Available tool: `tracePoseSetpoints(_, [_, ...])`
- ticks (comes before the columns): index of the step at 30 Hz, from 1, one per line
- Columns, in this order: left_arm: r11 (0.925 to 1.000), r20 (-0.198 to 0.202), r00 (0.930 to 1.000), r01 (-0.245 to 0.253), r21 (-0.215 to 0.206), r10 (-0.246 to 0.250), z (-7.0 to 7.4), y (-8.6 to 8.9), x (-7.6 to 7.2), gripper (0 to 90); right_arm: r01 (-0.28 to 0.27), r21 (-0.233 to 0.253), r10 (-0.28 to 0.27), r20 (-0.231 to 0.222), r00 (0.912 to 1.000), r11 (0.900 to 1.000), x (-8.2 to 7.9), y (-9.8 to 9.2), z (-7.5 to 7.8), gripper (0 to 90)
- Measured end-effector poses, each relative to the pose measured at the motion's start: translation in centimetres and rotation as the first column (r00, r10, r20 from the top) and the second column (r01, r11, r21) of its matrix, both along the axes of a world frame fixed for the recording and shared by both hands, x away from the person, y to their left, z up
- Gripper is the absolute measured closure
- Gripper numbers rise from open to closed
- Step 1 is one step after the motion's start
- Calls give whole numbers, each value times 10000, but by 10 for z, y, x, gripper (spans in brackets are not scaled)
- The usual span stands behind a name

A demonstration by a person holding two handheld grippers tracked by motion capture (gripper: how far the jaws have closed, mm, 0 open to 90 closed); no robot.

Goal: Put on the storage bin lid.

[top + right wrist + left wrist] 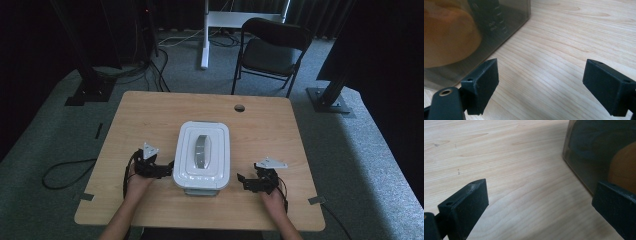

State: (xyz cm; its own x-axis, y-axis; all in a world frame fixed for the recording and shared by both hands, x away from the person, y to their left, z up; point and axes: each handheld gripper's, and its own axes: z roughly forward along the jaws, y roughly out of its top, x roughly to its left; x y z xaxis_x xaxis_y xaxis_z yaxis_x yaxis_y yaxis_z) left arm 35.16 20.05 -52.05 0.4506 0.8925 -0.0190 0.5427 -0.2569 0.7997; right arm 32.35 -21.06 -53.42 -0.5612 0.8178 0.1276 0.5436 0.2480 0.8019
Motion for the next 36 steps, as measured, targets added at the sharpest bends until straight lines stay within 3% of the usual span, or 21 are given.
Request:
tracePoseSetpoints(11, [10000,-462,9989,52,-41,-54,-1,22,-14,12,461,-81,-462,-22,9989,9989,-5,-18,-2,127])
tracePoseSetpoints(25, [9993,-440,9984,-365,22,366,-3,40,-24,12,1181,-72,-1180,28,9930,9930,-10,-44,-4,126])
tracePoseSetpoints(36, [9936,-273,9933,-1127,4,1127,-1,67,-39,11,1901,-286,-1899,93,9818,9813,-18,-66,-1,125])
